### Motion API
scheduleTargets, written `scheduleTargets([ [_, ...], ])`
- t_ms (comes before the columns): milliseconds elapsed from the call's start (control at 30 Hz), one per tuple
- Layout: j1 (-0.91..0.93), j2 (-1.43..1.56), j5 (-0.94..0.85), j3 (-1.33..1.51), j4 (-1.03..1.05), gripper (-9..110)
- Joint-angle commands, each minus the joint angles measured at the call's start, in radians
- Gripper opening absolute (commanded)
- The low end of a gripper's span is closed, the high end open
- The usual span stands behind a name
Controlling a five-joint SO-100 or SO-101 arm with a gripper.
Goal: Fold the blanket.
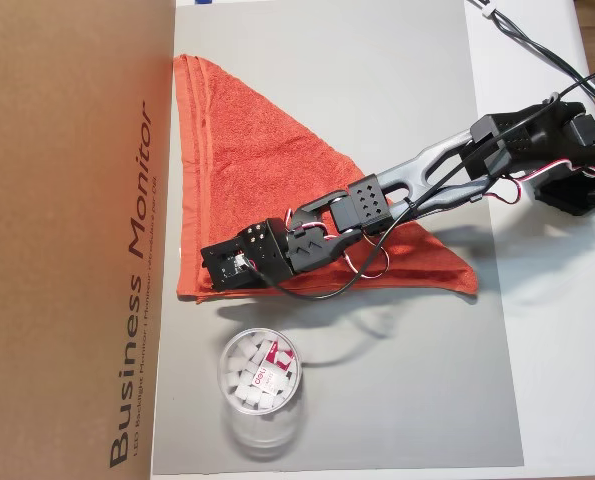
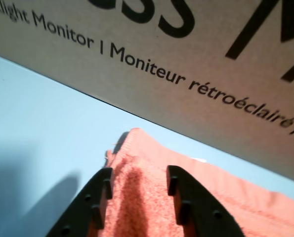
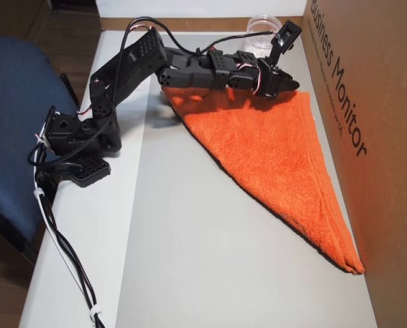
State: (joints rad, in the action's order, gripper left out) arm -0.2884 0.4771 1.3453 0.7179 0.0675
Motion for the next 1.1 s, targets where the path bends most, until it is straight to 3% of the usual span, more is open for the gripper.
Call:
scheduleTargets([
  [0, -0.012, 0.017, 0.074, -0.037, -0.005, 11],
  [367, -0.051, 0.1, 0.129, -0.018, 0.005, 11],
  [1067, 0.02, 0.839, 0.146, 0.764, 0.1, 10],
])
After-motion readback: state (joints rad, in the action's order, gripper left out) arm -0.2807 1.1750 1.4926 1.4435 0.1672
